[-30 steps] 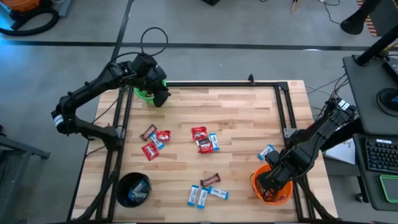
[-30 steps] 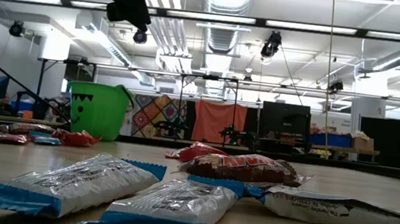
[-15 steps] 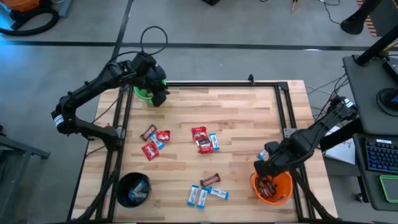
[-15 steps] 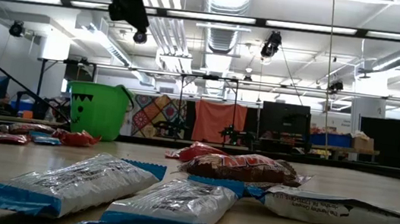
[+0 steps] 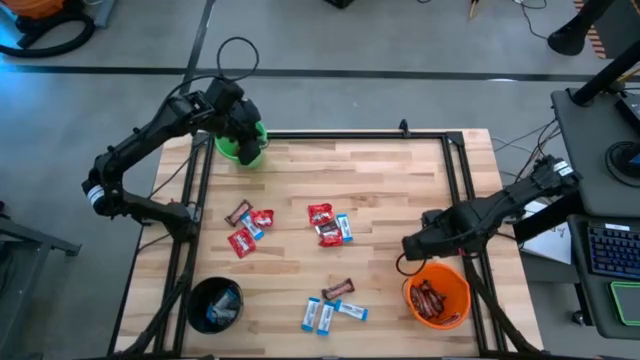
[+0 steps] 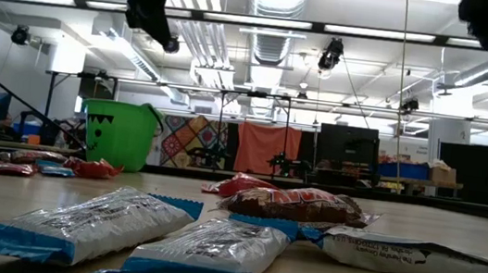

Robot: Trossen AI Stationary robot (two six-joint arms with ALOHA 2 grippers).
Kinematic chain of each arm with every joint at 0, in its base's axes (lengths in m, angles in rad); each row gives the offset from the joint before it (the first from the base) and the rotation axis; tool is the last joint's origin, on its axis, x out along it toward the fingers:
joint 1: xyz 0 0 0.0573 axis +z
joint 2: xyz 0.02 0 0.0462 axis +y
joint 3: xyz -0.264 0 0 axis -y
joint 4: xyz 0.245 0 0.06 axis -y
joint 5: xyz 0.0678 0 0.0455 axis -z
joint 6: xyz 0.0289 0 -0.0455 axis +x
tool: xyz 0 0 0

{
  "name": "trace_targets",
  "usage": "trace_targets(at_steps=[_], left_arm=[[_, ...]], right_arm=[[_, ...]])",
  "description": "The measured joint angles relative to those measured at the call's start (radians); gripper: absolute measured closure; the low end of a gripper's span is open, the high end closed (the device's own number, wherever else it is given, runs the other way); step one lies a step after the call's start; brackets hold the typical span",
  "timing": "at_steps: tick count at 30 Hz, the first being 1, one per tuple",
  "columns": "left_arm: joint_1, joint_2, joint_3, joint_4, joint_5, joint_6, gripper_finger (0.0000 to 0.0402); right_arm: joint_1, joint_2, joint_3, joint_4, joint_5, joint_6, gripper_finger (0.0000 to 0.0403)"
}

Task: Sort candy
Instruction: Put the white chocolate into the black bucket

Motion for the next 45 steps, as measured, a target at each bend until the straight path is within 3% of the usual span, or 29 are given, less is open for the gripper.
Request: trace_targets(at_steps=[12, 29, 41, 45], left_arm=[[0.002, -0.018, 0.000, -0.111, 0.000, 0.031, 0.0278], [0.002, 0.011, 0.000, -0.011, 0.001, -0.003, 0.0278], [0.027, 0.070, 0.000, 0.013, 0.000, 0.004, 0.0278], [0.042, 0.081, 0.000, 0.013, 0.000, 0.002, 0.0278]], right_arm=[[-0.092, 0.000, -0.157, 0.008, -0.080, -0.156, 0.0237], [-0.184, -0.080, -0.292, 0.064, -0.077, -0.218, 0.0231], [-0.296, -0.072, -0.369, 0.117, -0.083, -0.487, 0.0232], [-0.330, -0.073, -0.369, 0.135, -0.080, -0.434, 0.0232]])
